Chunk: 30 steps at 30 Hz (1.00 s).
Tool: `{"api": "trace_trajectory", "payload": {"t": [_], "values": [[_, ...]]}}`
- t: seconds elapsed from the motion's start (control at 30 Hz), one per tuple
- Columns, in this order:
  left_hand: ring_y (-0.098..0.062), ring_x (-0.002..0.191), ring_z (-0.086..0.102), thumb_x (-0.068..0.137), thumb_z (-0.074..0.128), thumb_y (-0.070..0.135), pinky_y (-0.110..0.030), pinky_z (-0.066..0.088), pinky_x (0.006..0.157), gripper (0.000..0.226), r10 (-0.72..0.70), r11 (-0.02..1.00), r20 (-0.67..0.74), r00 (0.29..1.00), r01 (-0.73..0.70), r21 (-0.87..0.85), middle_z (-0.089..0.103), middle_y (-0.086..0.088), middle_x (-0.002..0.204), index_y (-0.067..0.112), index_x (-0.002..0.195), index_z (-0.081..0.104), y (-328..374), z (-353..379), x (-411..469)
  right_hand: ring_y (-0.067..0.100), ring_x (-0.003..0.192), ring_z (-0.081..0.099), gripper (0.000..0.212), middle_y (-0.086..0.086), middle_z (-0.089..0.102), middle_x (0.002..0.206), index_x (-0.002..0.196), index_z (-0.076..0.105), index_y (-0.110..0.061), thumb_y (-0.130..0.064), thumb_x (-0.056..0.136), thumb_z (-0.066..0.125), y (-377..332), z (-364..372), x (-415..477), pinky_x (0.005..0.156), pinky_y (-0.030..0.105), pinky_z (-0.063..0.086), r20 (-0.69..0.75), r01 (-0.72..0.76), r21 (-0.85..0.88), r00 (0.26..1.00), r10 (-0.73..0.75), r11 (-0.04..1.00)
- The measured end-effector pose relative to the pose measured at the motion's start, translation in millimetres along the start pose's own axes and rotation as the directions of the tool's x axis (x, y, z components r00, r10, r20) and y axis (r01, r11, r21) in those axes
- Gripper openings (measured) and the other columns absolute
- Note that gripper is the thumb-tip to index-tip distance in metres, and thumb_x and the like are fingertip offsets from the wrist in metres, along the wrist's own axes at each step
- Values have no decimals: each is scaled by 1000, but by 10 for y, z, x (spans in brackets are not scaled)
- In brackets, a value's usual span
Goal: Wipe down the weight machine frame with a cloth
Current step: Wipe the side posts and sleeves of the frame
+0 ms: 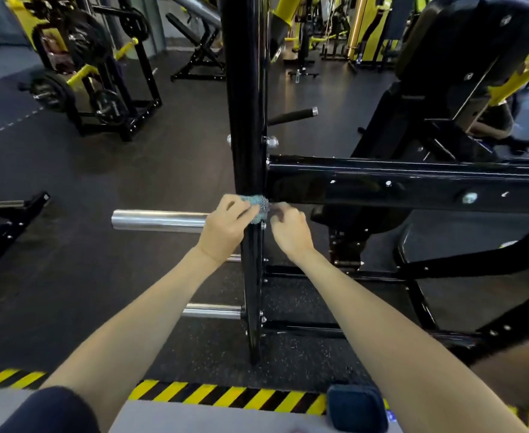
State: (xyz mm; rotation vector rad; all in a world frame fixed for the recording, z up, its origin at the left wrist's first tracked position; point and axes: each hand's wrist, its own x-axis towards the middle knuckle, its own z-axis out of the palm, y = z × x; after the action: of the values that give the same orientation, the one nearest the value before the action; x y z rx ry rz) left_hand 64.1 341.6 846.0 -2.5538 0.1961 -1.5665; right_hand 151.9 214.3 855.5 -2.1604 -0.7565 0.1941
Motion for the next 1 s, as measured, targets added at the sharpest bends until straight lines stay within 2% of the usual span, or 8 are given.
{"api": "trace_trajectory", "payload": {"t": [0.07, 0.13, 0.27, 0.37, 0.47, 0.57, 0.77, 1.0], "values": [[-21, 82, 44, 89, 53, -3, -30, 49, 52, 19, 41, 999, 154, 987, -41, -4, 41, -2, 92, -1, 84, 71, 86, 79, -269, 31, 111, 54, 37, 15, 64, 115, 124, 61, -13, -6, 92, 42, -5, 37, 1, 90, 39, 47, -21, -21, 36, 1000, 21, 999], [-20, 81, 43, 84, 53, -5, -29, 48, 45, 18, -4, 1000, 217, 976, 6, -11, 40, 0, 91, 0, 84, 71, 124, 93, -393, 31, 113, 55, 37, 15, 63, 120, 125, 61, -9, -5, 93, 42, -11, 57, -15, 91, 40, 48, -87, -4, 22, 996, 5, 1000], [-23, 85, 46, 81, 64, -9, -29, 51, 57, 11, -147, 987, 49, 988, 149, -55, 45, -4, 94, -5, 88, 71, 82, 0, -41, 32, 118, 54, 44, 14, 55, 136, 138, 50, -7, -6, 95, 42, 23, 156, -62, 95, 37, 45, -82, -22, 70, 996, 28, 997], [-24, 83, 46, 85, 63, -8, -28, 48, 62, 10, -138, 990, -14, 990, 137, -31, 46, -5, 93, -5, 87, 72, 35, -11, 96, 35, 102, 62, 48, 16, 63, 122, 138, 49, -10, -3, 91, 43, 60, 222, -32, 85, 39, 51, -38, -47, 113, 998, 52, 992], [-20, 79, 42, 92, 51, -1, -27, 48, 49, 22, -63, 998, 134, 989, 64, -5, 43, -1, 91, -1, 83, 71, 113, 87, -266, 33, 96, 62, 49, 17, 65, 112, 137, 49, -12, -2, 90, 46, 77, 236, 15, 83, 43, 52, -22, -53, 103, 998, 55, 993], [-18, 82, 40, 83, 44, 0, -26, 47, 40, 28, -102, 994, 291, 951, 112, -17, 40, 1, 92, 0, 85, 72, 199, 124, -586, 24, 81, 57, 52, 15, 66, 102, 139, 47, -14, 1, 90, 45, 105, 244, 1, 77, 39, 50, -3, -50, 110, 999, 51, 993], [-24, 81, 44, 87, 59, -2, -26, 43, 71, 14, -315, 946, -7, 949, 313, -87, 60, -15, 82, -7, 87, 71, 148, 60, -116, 23, 84, 60, 56, 14, 64, 112, 140, 46, -13, 9, 89, 40, 145, 211, -35, 79, 39, 52, -12, -15, 122, 1000, 17, 992], [-23, 80, 43, 78, 64, -14, -29, 45, 68, 15, -240, 966, 148, 959, 251, -60, 62, -14, 78, -5, 87, 72, 115, 74, -315, 23, 80, 61, 53, 10, 65, 104, 140, 47, -16, 5, 92, 40, 124, 272, -4, 72, 36, 52, -52, -48, 153, 997, 57, 987]]}}
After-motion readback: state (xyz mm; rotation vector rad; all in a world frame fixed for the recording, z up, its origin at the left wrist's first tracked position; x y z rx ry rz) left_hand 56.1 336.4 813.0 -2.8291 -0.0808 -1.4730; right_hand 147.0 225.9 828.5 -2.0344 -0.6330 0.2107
